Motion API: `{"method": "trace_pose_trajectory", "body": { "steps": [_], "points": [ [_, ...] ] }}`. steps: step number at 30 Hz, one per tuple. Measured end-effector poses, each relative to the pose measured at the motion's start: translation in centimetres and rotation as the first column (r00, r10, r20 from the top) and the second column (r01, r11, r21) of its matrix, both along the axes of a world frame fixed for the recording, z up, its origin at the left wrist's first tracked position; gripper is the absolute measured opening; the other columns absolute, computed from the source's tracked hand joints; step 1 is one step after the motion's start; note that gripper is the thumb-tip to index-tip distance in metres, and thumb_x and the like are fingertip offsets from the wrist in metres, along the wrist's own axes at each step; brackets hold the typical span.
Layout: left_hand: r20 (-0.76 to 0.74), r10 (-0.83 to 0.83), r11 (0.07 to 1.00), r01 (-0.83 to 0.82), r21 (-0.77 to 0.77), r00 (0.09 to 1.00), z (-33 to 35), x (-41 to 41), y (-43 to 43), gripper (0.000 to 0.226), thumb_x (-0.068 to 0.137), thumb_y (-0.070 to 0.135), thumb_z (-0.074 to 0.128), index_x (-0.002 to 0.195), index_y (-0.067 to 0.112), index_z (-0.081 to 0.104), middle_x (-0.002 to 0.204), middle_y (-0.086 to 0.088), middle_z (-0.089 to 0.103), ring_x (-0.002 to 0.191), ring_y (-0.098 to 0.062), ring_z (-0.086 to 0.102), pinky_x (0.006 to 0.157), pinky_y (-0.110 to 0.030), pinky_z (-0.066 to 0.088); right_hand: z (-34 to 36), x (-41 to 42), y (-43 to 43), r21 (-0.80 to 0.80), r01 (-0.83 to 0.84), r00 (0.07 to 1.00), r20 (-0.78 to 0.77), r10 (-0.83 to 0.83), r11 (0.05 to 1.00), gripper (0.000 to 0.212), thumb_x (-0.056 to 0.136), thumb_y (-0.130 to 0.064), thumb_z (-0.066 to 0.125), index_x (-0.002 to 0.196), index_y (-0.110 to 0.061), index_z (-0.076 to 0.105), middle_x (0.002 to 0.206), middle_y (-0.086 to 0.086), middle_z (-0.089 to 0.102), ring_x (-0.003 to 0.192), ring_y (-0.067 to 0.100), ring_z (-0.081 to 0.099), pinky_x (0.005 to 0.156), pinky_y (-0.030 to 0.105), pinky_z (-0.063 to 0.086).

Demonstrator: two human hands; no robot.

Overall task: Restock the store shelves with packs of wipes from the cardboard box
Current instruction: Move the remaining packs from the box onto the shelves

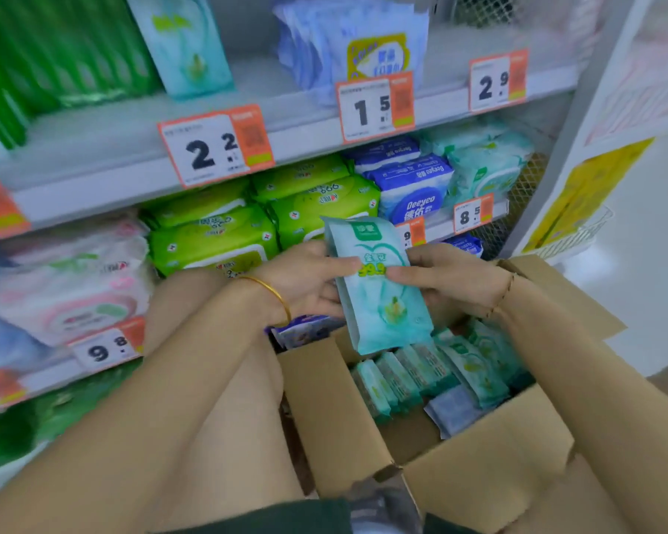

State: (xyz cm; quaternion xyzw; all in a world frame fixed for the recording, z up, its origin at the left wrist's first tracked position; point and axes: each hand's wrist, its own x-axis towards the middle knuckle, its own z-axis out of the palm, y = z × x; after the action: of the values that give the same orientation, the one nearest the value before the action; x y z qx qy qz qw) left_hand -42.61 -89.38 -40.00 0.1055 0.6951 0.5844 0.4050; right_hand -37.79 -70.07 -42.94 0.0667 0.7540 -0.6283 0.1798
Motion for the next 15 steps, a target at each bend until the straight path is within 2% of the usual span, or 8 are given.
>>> {"method": "trace_pose_trajectory", "body": {
  "steps": [3, 5, 8, 10, 13, 15],
  "points": [
    [-0.089, -0.045, 0.998, 0.048, 0.032, 0.995, 4.3, 0.4, -3.3, 0.02, 0.094, 0.021, 0.048, 0.111, 0.019, 0.058, 0.097, -0.003, 0.073, 0.077, -0.015, 0.072, 0.072, -0.029, 0.06, 4.0, -0.6, -1.6, -0.064, -0.114, 0.992, -0.069, 0.109, 0.991, 0.026, 0.073, -0.026, 0.064, 0.095, -0.013, 0.066, 0.088, -0.002, 0.075, 0.076, 0.009, 0.071, 0.074, 0.029, 0.06],
    [-0.189, -0.046, 0.998, 0.054, 0.041, 0.981, 7.3, 0.3, -5.3, 0.021, 0.092, 0.024, 0.049, 0.111, 0.022, 0.058, 0.096, 0.0, 0.074, 0.076, -0.015, 0.073, 0.067, -0.026, 0.06, 7.0, -1.3, -3.0, -0.086, -0.166, 0.976, -0.16, 0.151, 0.982, 0.021, 0.074, -0.023, 0.066, 0.093, -0.014, 0.066, 0.083, -0.004, 0.075, 0.072, 0.006, 0.07, 0.066, 0.023, 0.059],
    [-0.355, 0.115, 0.992, -0.093, 0.081, 0.928, 10.9, -1.1, -7.5, 0.018, 0.092, 0.025, 0.049, 0.104, 0.015, 0.057, 0.085, -0.001, 0.072, 0.062, -0.012, 0.071, 0.055, -0.021, 0.057, 11.1, -3.4, -5.8, -0.125, -0.161, 0.951, -0.285, 0.12, 0.979, 0.02, 0.074, -0.025, 0.065, 0.091, -0.015, 0.067, 0.079, -0.004, 0.074, 0.068, 0.005, 0.069, 0.065, 0.022, 0.059],
    [-0.46, 0.27, 0.963, -0.241, 0.123, 0.846, 12.6, -2.9, -8.5, 0.017, 0.094, 0.024, 0.049, 0.097, 0.008, 0.054, 0.077, -0.004, 0.068, 0.051, -0.009, 0.067, 0.05, -0.02, 0.056, 13.2, -6.1, -7.7, -0.135, -0.107, 0.943, -0.327, 0.058, 0.985, 0.009, 0.082, -0.023, 0.062, 0.086, -0.015, 0.066, 0.074, -0.006, 0.073, 0.064, 0.004, 0.068, 0.064, 0.022, 0.057],
    [-0.545, 0.44, 0.895, -0.394, 0.207, 0.713, 14.6, -6.6, -9.5, 0.024, 0.096, 0.018, 0.05, 0.075, 0.008, 0.056, 0.063, 0.0, 0.068, 0.051, -0.008, 0.066, 0.055, -0.021, 0.058, 16.3, -11.2, -10.5, -0.107, -0.006, 0.92, -0.39, -0.037, 0.994, 0.007, 0.086, -0.022, 0.063, 0.082, -0.016, 0.061, 0.074, -0.004, 0.069, 0.067, 0.009, 0.063, 0.071, 0.026, 0.052],
    [-0.579, 0.48, 0.872, -0.431, 0.233, 0.659, 15.2, -9.7, -10.0, 0.019, 0.091, 0.01, 0.055, 0.072, 0.008, 0.055, 0.076, -0.011, 0.067, 0.067, -0.017, 0.067, 0.07, -0.033, 0.06, 17.8, -14.6, -12.1, -0.095, 0.023, 0.902, -0.427, -0.062, 0.995, 0.007, 0.087, -0.019, 0.064, 0.09, -0.013, 0.06, 0.077, 0.001, 0.068, 0.064, 0.01, 0.064, 0.071, 0.027, 0.055]
  ]
}}
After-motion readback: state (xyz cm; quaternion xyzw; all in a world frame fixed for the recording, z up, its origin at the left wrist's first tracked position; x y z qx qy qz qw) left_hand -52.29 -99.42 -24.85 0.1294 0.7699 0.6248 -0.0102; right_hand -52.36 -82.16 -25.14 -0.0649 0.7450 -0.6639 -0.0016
